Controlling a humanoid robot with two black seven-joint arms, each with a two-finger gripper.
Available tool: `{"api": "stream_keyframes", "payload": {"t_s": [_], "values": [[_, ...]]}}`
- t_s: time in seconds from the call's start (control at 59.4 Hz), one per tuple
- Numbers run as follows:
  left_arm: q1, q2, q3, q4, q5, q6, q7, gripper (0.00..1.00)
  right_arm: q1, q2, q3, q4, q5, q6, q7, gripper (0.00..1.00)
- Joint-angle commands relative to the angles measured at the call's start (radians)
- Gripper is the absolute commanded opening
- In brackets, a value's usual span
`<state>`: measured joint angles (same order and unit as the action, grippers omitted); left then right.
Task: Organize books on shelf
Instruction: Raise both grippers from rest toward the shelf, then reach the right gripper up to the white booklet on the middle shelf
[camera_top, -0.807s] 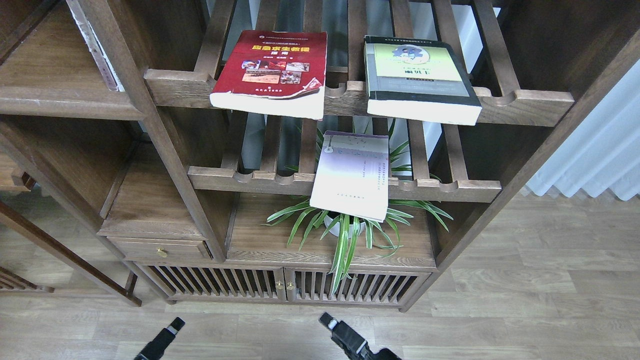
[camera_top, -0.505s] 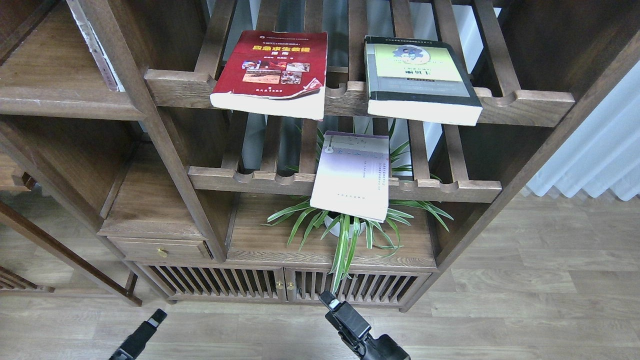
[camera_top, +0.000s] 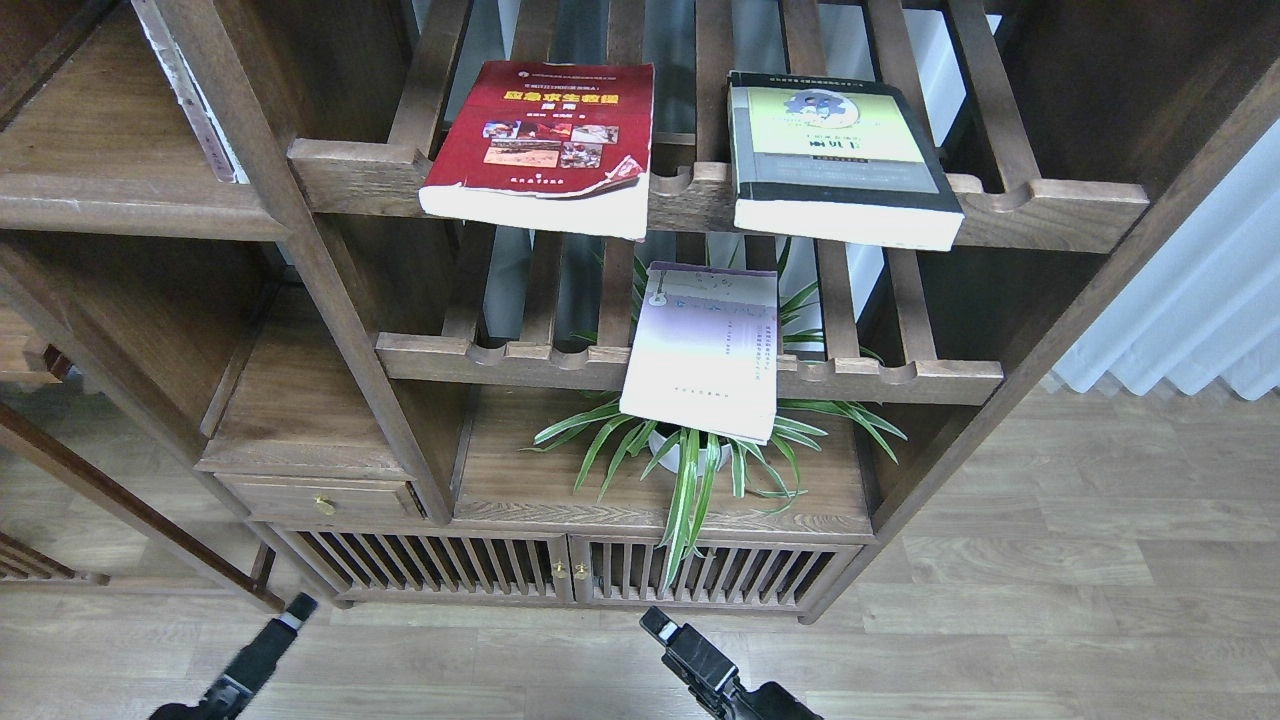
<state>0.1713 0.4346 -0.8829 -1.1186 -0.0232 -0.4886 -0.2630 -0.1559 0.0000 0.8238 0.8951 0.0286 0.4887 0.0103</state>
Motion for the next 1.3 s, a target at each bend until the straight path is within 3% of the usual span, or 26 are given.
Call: {"api": "stream_keyframes", "payload": {"t_s": [0.0, 0.353, 0.757, 1.279], "values": [[0.001, 0.003, -0.014, 0.002, 0.000, 0.000, -0.019, 1.00, -0.004, 0.000, 0.000, -0.001, 0.002, 0.000, 0.002, 1.00], [-0.003, -0.008, -0.042, 0.011, 0.000, 0.000, -0.021, 1.00, 0.041, 0.000, -0.029, 0.172, 0.067, 0.000, 0.054, 1.00], [-0.007, -0.002, -0.065, 0.033, 0.000, 0.000, -0.021, 1.00, 0.226, 0.000, -0.020, 0.165, 0.182, 0.000, 0.115, 1.00], [-0.016, 0.004, -0.083, 0.042, 0.000, 0.000, -0.021, 1.00, 0.334, 0.000, 0.005, 0.113, 0.327, 0.000, 0.148, 0.99]]}}
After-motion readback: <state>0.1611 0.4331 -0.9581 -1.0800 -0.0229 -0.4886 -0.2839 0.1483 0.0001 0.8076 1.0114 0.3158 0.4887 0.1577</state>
